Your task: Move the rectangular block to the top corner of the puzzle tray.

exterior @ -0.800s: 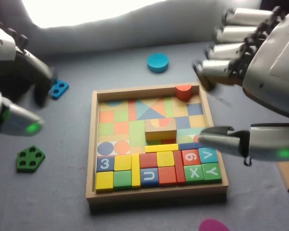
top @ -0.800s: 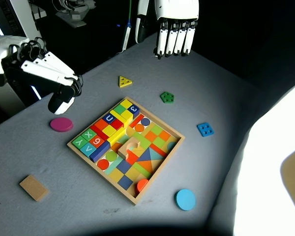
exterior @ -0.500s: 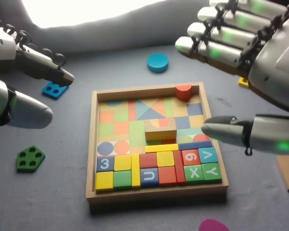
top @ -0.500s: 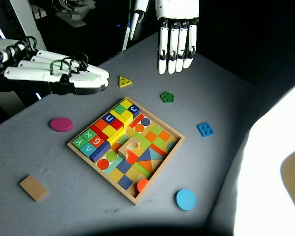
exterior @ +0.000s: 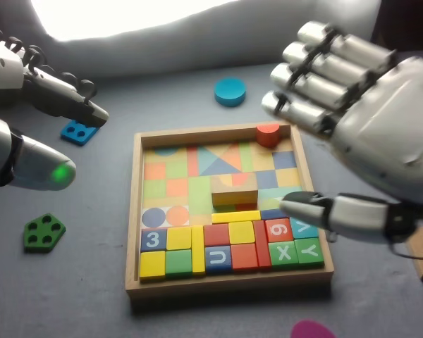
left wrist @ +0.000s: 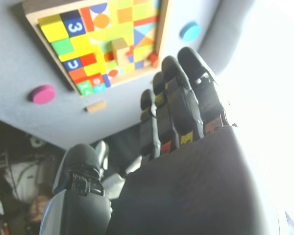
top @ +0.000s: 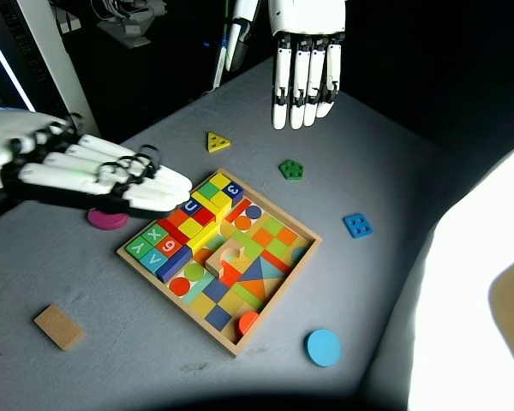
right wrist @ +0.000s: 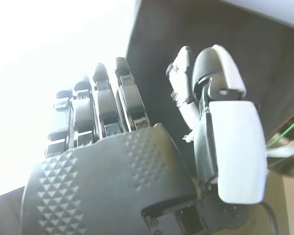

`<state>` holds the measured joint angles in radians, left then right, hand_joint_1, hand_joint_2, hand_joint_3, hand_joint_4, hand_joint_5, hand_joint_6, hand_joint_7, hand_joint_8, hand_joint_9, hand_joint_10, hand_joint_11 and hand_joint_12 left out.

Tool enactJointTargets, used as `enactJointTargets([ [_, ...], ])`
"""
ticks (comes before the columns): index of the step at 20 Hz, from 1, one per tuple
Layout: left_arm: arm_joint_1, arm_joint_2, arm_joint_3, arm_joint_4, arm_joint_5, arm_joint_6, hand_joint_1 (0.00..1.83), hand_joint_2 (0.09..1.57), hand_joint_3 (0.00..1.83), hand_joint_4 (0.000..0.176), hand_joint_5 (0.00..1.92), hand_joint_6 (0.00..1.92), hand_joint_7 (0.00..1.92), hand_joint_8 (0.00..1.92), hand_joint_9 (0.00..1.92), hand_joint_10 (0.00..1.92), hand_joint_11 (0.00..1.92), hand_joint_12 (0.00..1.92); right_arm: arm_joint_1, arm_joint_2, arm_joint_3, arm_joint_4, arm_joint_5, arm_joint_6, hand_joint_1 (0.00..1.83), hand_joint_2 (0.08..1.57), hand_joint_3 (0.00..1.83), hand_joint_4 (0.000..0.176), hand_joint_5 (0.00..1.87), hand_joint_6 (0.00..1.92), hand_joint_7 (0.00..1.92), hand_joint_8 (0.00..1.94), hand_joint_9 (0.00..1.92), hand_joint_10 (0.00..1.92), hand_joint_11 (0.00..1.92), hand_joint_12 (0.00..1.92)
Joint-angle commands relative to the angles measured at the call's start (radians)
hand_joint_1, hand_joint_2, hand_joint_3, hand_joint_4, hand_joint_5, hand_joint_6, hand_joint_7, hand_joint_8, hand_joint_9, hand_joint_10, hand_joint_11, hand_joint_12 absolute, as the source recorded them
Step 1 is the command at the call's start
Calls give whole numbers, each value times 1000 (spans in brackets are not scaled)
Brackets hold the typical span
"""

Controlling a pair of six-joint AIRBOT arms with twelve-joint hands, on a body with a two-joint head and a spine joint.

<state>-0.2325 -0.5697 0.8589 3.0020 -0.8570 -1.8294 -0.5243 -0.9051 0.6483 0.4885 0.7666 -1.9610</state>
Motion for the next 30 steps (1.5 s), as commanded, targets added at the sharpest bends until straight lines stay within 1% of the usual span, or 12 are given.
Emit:
enactJointTargets([
  [1, -8, 3, -5, 10, 85, 1, 60, 1248, 1, 46, 290, 2, 361, 4, 417, 3, 91, 901, 9, -6, 16, -16, 154, 3, 40, 1155, 1, 0, 670, 123, 269, 6, 72, 15, 0, 163],
  [3, -7, 3, -6, 10, 85, 1, 37, 1254, 3, 46, 296, 3, 366, 3, 423, 4, 94, 905, 40, -64, 60, 65, 99, 3, 34, 1158, 2, 0, 778, 118, 238, 0, 66, 7, 0, 107],
  [5, 0, 6, -6, 10, 85, 1, 25, 1259, 4, 43, 297, 2, 363, 1, 418, 1, 86, 904, 81, -110, 95, 135, 27, 2, 0, 1162, 2, 0, 865, 120, 225, 1, 46, 0, 0, 133],
  [7, 1, 6, -6, 10, 85, 1, 39, 1255, 1, 49, 289, 0, 349, 0, 403, 0, 74, 903, 108, -146, 120, 161, -10, 0, 0, 1162, 1, 0, 895, 92, 214, 2, 3, 0, 0, 12],
  [11, 1, 6, -7, 10, 85, 1, 28, 1254, 0, 48, 283, 0, 356, 5, 406, 3, 55, 948, 153, -242, 205, 276, -92, -13, 0, 1151, 0, 0, 888, 80, 182, 0, 0, 0, 0, 0],
  [12, 1, 6, -7, 10, 85, 1, 23, 1251, 0, 56, 277, 0, 357, 4, 411, 5, 63, 950, 154, -261, 223, 279, -100, -13, 0, 1150, 0, 0, 885, 78, 173, 0, 0, 0, 0, 0],
  [14, 1, 6, -6, 10, 85, 1, 37, 1255, 0, 50, 285, 5, 357, 3, 409, 3, 55, 949, 158, -298, 259, 280, -120, -13, 0, 1143, 0, 0, 900, 83, 176, 2, 10, 4, 0, 0],
  [15, 1, 6, -7, 10, 85, 1, 18, 1256, 0, 54, 287, 2, 353, 1, 403, 1, 41, 971, 161, -312, 276, 285, -142, 0, 0, 1142, 0, 0, 906, 85, 170, 0, 7, 3, 0, 0],
  [20, 1, 6, -7, 10, 85, 1, 0, 1253, 0, 47, 291, 1, 358, 1, 406, 1, 37, 983, 168, -362, 340, 336, -209, 33, 0, 1141, 0, 0, 892, 78, 196, 10, 17, 7, 0, 0],
  [26, 1, 6, -7, 10, 85, 0, 0, 1251, 0, 56, 267, 0, 335, 0, 385, 0, 26, 973, 143, -368, 353, 337, -189, 45, 0, 1141, 0, 0, 900, 78, 198, 5, 2, 0, 0, 0],
  [28, 1, 6, -7, 10, 85, 0, 0, 1249, 0, 52, 262, 0, 336, 1, 381, 0, 25, 972, 141, -372, 364, 337, -188, 54, 0, 1137, 0, 0, 882, 70, 176, 1, 0, 0, 0, 0],
  [30, 1, 6, -6, 10, 85, 0, 0, 1245, 0, 54, 258, 1, 341, 3, 387, 3, 34, 976, 137, -379, 378, 337, -188, 54, 0, 1143, 0, 0, 898, 75, 217, 17, 5, 2, 0, 0],
])
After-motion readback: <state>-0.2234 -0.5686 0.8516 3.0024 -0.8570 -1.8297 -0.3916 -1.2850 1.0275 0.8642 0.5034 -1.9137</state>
